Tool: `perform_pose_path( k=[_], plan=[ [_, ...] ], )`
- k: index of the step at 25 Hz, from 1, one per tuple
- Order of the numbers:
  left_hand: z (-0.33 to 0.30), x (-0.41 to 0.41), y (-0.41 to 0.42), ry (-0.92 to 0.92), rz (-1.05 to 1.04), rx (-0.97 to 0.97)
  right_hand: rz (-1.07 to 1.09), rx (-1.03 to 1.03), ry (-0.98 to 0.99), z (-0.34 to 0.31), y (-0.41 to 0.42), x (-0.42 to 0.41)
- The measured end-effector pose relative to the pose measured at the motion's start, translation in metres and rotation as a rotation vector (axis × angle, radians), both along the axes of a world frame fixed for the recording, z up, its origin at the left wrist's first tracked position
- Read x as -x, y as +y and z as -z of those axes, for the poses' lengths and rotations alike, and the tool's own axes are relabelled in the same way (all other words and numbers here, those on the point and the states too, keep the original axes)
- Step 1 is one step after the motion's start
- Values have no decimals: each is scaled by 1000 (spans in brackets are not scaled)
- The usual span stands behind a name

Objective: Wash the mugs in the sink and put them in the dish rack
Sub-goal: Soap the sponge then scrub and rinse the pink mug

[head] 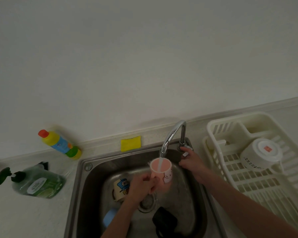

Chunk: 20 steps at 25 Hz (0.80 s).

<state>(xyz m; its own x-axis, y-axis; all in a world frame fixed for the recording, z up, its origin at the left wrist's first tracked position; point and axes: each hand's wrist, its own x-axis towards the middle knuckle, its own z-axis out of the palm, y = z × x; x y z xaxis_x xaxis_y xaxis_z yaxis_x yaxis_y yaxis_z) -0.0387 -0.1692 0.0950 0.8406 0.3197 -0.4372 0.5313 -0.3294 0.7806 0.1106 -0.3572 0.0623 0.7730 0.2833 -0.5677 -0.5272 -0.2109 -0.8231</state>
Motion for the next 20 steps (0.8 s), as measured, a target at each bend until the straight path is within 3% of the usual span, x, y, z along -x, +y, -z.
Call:
perform_pose_path(
  k=[11, 15, 18, 20],
  plan=[
    [6, -8, -1, 46, 16, 20, 200, -79, -55, -10, 0, -35],
    [7, -11, -2, 33, -1, 17, -136, 80, -119, -16, -1, -8],
    [7, -14, -5, -4, -50, 63, -529, 27, -9, -27, -13, 10],
    [5, -14, -6, -16, -39, 89, -604, 10, -36, -30, -13, 24]
  ],
)
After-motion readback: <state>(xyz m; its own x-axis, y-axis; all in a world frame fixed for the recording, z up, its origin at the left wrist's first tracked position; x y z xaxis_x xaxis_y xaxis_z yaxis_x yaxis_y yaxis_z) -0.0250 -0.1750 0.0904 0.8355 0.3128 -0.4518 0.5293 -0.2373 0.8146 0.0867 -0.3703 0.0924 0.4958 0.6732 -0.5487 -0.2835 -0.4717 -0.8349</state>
